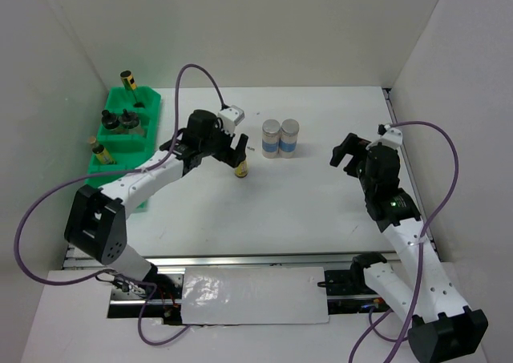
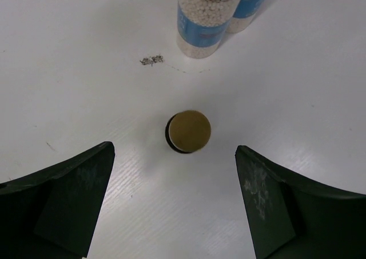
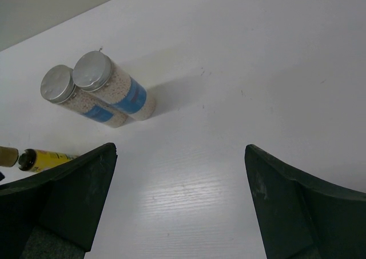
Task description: Organize the condiment bottles
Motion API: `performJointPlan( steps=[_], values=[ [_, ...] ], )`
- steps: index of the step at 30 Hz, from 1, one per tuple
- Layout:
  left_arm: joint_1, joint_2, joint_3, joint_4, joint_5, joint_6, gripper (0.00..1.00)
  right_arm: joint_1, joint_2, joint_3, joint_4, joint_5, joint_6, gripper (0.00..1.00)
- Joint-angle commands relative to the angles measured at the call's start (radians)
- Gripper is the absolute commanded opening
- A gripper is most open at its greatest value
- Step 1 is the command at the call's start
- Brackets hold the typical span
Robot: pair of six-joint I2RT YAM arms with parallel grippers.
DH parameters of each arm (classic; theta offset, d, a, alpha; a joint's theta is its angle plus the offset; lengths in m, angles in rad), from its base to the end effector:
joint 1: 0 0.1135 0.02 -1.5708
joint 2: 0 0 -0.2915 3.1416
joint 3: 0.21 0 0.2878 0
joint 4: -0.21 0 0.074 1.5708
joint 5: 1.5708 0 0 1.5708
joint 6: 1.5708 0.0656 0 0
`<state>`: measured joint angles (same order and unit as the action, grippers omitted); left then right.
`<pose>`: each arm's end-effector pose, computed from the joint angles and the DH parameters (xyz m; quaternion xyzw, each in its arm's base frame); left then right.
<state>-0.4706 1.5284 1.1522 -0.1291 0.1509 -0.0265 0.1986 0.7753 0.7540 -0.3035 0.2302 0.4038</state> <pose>0.3636 -0.1960 0.2899 0.2265 0.8294 -0.1875 0.4749 0.2237 0.0297 0.3275 0.1493 0.7957 0.0829 0.5812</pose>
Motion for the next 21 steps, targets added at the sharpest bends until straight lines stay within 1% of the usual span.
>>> performJointPlan(
  steps=[1,5,6,7,9,10,12,13,16,17,19,20,21],
  values=[
    [-0.017,0.073,0.043,0.092,-0.048,0.029,1.0,0.007,-0.016,0.028,-0.011,0.027,0.0,1.0],
    [-0.017,0.139,0.066,0.127,-0.047,0.03,1.0,0.007,0.002,0.028,-0.011,0.037,0.0,1.0],
    [-0.017,0.148,0.075,0.128,-0.037,0.03,0.95,0.007,0.002,0.028,-0.002,0.037,0.0,1.0],
    [-0.017,0.148,0.075,0.128,-0.018,0.03,0.9,0.007,0.011,0.028,-0.002,0.037,0.0,1.0],
    [-0.007,0.177,0.084,0.138,-0.008,0.03,0.74,0.007,0.021,0.028,-0.002,0.046,0.0,1.0],
    [-0.007,0.177,0.093,0.138,-0.008,0.02,0.57,0.007,0.021,0.028,-0.002,0.046,0.0,1.0],
    [0.006,0.187,0.093,0.129,0.009,0.02,0.47,0.007,0.021,0.028,-0.002,0.055,0.0,1.0],
    [0.015,0.177,0.093,0.129,0.019,0.011,0.39,0.007,0.03,0.028,0.007,0.055,0.0,1.0],
    [0.033,0.124,0.081,0.152,0.009,-0.003,0.36,0.007,0.041,0.028,0.007,0.055,0.0,1.0],
    [0.049,0.087,0.081,0.138,-0.029,-0.027,0.36,0.007,0.05,0.028,0.017,0.055,0.0,1.0],
    [0.076,0.067,0.104,0.097,-0.066,-0.052,0.36,0.007,0.062,0.028,0.017,0.055,0.0,1.0],
    [0.098,0.018,0.104,0.076,-0.103,-0.068,0.36,0.007,0.062,0.028,0.017,0.044,0.0,1.0],
    [0.148,-0.009,0.104,0.036,-0.115,-0.093,0.36,0.007,0.074,0.028,0.026,0.044,0.0,1.0]
  ],
)
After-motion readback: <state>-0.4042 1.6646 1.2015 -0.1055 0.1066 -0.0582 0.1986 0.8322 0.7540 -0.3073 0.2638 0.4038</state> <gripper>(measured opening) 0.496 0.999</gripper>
